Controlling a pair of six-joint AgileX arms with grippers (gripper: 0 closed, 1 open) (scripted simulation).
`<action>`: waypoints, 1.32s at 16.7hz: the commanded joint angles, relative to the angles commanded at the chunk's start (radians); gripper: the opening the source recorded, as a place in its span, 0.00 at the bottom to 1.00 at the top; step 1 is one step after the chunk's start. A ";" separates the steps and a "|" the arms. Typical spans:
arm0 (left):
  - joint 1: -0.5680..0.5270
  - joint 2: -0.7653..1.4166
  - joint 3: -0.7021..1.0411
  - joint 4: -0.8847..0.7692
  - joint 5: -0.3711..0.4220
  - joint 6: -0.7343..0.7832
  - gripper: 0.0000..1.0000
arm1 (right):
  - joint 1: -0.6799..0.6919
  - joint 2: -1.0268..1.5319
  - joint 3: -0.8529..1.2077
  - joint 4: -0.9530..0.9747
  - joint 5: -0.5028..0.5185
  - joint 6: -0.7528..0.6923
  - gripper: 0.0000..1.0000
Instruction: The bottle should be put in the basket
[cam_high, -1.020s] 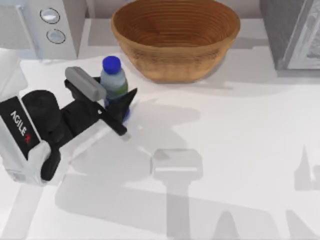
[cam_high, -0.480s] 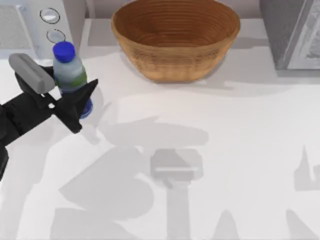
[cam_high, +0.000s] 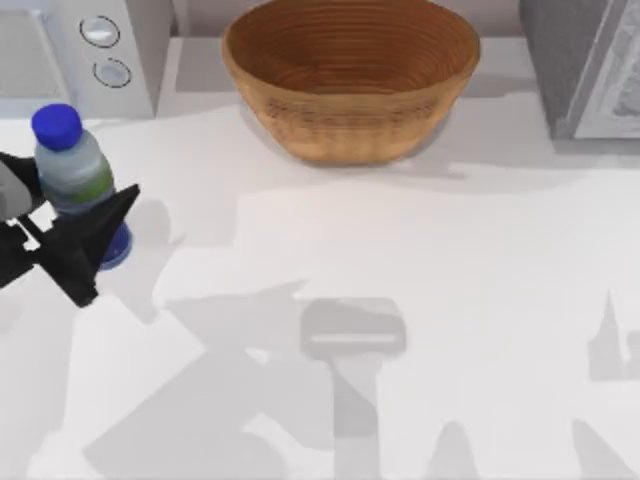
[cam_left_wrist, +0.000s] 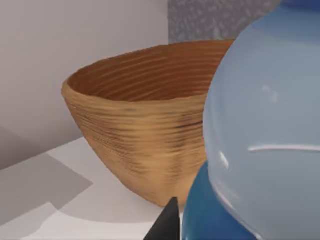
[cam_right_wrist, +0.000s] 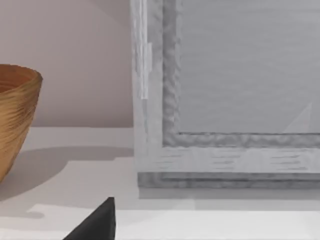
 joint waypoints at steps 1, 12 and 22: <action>0.000 0.000 0.000 0.000 0.000 0.000 0.00 | 0.000 0.000 0.000 0.000 0.000 0.000 1.00; -0.132 0.131 0.320 -0.194 -0.106 -0.016 0.00 | 0.000 0.000 0.000 0.000 0.000 0.000 1.00; -0.304 0.265 0.773 -0.476 -0.279 -0.025 0.00 | 0.000 0.000 0.000 0.000 0.000 0.000 1.00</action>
